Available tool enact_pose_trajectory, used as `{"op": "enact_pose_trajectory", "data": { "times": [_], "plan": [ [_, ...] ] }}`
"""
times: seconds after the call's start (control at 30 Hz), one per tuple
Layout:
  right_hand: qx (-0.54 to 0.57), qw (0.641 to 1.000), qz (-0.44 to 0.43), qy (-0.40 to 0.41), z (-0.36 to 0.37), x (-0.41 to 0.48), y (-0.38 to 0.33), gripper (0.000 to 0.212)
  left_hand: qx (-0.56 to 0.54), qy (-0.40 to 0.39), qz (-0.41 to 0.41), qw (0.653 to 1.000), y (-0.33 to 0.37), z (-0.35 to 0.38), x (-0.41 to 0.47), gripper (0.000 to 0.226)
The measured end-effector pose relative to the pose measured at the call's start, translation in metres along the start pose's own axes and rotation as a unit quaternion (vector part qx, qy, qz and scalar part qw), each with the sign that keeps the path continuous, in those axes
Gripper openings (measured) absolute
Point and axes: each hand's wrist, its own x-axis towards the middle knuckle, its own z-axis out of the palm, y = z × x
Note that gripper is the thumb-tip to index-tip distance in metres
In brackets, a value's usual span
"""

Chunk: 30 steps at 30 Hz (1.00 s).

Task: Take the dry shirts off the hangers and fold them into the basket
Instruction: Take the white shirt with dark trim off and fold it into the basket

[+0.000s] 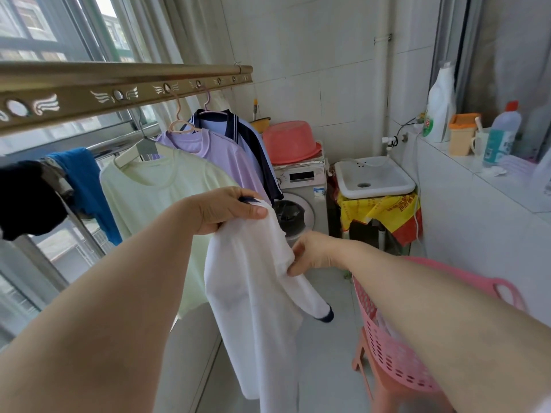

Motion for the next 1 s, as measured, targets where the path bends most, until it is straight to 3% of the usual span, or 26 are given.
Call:
{"op": "enact_pose_trajectory", "data": {
  "times": [0.1, 0.23, 0.27, 0.37, 0.43, 0.57, 0.67, 0.77, 0.87, 0.93, 1.0],
  "plan": [
    [-0.017, 0.996, 0.012, 0.087, -0.003, 0.002, 0.005, 0.025, 0.042, 0.052, -0.019, 0.998, -0.006, -0.005, 0.004, 0.017],
    [-0.062, 0.984, 0.008, 0.165, -0.018, -0.006, 0.008, 0.012, 0.072, 0.188, 0.015, 0.979, -0.015, -0.006, 0.012, 0.012],
    [-0.081, 0.983, 0.002, 0.163, -0.021, -0.007, 0.008, 0.017, 0.062, 0.216, 0.025, 0.974, -0.017, -0.007, 0.015, 0.013],
    [-0.125, 0.986, -0.015, 0.108, -0.024, -0.01, 0.001, 0.006, 0.07, 0.273, 0.058, 0.958, -0.019, -0.003, 0.025, 0.021],
    [-0.12, 0.992, -0.012, 0.027, -0.019, -0.012, -0.009, 0.023, 0.085, 0.297, 0.084, 0.947, -0.017, 0.003, 0.032, 0.025],
    [0.026, 0.989, -0.004, -0.149, 0.007, -0.014, -0.029, 0.045, 0.076, 0.26, 0.087, 0.959, -0.015, 0.017, 0.042, 0.024],
    [0.053, 0.977, 0.05, -0.2, 0.009, -0.015, -0.018, 0.051, 0.071, 0.235, 0.071, 0.967, -0.015, 0.019, 0.041, 0.023],
    [-0.062, 0.984, 0.097, -0.14, 0.001, -0.016, -0.001, 0.046, 0.026, 0.185, 0.046, 0.981, -0.014, 0.015, 0.034, 0.021],
    [-0.096, 0.991, 0.085, 0.044, -0.009, -0.014, 0.009, 0.036, -0.025, 0.069, 0.025, 0.997, -0.011, 0.014, 0.024, 0.01],
    [-0.012, 0.989, 0.042, 0.14, -0.013, -0.009, 0.011, 0.048, -0.008, 0.02, 0.006, 1.0, -0.009, 0.016, 0.02, 0.011],
    [0.105, 0.991, -0.001, 0.084, -0.012, -0.007, 0.006, 0.063, 0.024, 0.012, -0.006, 1.0, -0.01, 0.018, 0.021, 0.014]
  ]
}}
